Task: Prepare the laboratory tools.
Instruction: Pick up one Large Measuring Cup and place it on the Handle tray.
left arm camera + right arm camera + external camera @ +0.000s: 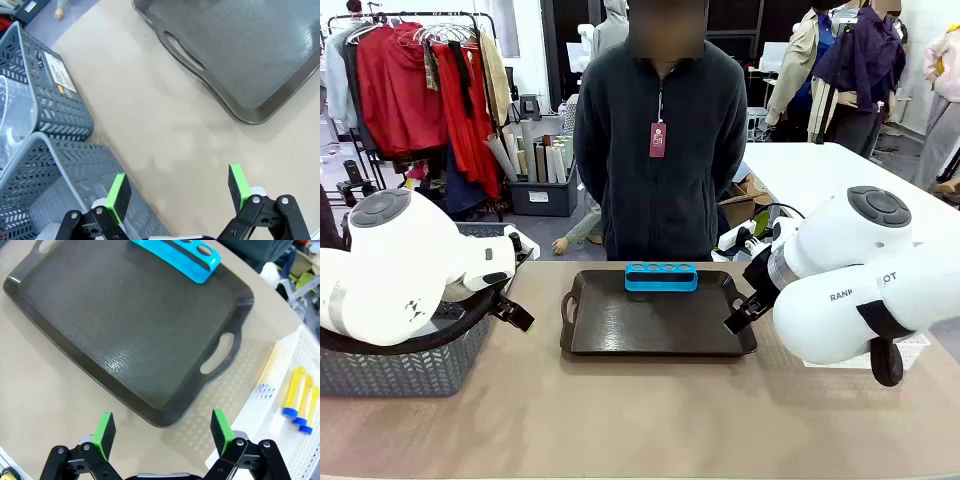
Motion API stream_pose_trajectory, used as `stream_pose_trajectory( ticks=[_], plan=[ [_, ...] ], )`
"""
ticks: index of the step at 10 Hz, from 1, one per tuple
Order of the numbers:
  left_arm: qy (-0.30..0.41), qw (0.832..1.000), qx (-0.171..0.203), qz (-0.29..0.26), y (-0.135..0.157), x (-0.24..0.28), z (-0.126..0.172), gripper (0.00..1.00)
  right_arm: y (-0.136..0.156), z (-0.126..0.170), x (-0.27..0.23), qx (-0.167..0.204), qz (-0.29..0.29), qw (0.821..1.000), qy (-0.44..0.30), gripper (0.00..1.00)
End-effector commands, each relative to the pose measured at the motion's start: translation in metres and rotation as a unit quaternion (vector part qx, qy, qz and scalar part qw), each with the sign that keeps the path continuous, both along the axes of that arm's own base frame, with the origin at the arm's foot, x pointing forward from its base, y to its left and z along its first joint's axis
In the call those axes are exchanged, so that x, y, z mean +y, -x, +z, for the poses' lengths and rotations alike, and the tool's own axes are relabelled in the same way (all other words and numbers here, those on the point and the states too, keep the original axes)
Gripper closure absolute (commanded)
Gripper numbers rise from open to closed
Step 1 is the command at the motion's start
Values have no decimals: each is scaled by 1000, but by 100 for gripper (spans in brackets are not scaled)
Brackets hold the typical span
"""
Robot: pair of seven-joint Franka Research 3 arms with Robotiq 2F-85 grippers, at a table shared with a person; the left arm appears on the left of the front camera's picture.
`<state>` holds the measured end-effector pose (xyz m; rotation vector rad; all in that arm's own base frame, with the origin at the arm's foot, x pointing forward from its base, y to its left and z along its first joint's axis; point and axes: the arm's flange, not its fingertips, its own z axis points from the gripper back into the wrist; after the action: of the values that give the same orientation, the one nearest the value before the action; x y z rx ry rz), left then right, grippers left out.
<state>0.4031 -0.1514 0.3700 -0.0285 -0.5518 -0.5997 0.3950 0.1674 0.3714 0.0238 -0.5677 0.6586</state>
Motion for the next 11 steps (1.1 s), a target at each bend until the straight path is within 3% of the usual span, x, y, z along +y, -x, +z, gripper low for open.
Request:
stream_pose_trajectory(
  ticks=[1,11],
  plan=[
    [0,1000,0,0,0,0,0,0,0,0,0,0,0,1000,0,0],
    [0,1000,0,0,0,0,0,0,0,0,0,0,0,1000,0,0]
  ],
)
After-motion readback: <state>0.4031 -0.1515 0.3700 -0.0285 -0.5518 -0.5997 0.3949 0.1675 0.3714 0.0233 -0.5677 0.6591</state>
